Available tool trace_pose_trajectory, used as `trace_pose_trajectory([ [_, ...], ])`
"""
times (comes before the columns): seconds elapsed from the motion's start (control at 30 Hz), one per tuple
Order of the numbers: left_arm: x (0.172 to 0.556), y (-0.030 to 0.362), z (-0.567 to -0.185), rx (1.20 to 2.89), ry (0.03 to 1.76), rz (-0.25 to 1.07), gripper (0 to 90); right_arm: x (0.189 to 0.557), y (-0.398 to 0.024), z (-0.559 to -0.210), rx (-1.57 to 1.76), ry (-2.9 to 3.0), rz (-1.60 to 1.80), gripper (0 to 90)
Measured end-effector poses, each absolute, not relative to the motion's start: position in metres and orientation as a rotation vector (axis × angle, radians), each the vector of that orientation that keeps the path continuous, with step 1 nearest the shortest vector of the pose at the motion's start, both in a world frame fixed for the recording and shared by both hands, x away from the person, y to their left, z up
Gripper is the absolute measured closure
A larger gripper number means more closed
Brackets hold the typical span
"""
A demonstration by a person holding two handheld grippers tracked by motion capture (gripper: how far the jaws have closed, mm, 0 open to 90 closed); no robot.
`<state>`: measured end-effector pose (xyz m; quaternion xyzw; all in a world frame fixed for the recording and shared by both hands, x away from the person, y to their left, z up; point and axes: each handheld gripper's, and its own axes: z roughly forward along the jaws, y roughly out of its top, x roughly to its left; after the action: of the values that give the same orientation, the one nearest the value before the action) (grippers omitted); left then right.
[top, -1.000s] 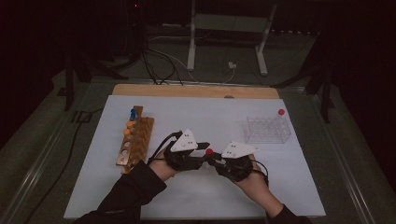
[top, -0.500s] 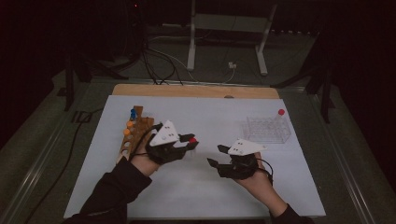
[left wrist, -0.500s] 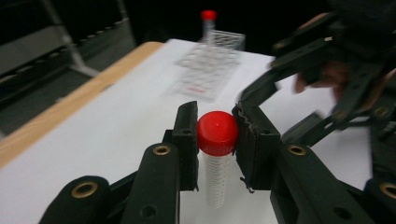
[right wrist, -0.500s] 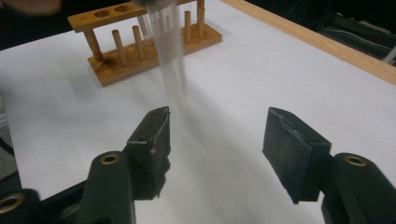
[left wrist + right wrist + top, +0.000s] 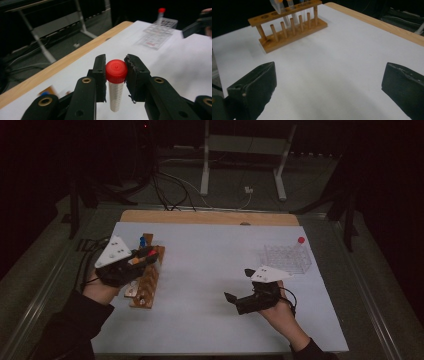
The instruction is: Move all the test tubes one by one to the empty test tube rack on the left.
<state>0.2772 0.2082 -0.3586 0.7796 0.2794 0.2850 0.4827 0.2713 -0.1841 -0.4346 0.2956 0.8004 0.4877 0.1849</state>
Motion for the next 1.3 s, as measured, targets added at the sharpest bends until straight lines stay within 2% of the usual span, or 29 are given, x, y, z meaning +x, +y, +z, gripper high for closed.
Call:
trace_pose_trajectory([
  [0.37, 0.281, 0.249, -0.379, 1.861, 0.859, 0.794, 72.0, 0.271, -0.193, -0.431, 0.857, 2.213, 1.402, 0.0],
  [0.8, 0.296, 0.252, -0.435, 1.913, 0.992, 0.712, 71.9, 0.270, -0.199, -0.433, 0.864, 2.200, 1.389, 0.0],
  [1.03, 0.298, 0.251, -0.442, 1.936, 1.006, 0.701, 71.5, 0.271, -0.203, -0.431, 0.871, 2.194, 1.391, 0.0],
  [1.07, 0.298, 0.252, -0.441, 1.933, 1.010, 0.668, 70.3, 0.271, -0.203, -0.431, 0.873, 2.190, 1.393, 0.0],
  [1.1, 0.298, 0.252, -0.441, 1.933, 1.017, 0.646, 64.8, 0.271, -0.204, -0.430, 0.869, 2.191, 1.396, 0.0],
  [1.17, 0.295, 0.252, -0.439, 1.917, 1.003, 0.625, 42.9, 0.271, -0.206, -0.429, 0.875, 2.178, 1.397, 0.0],
  [1.3, 0.284, 0.248, -0.436, 1.894, 0.954, 0.592, 14.8, 0.273, -0.216, -0.424, 0.890, 2.133, 1.383, 0.0],
])
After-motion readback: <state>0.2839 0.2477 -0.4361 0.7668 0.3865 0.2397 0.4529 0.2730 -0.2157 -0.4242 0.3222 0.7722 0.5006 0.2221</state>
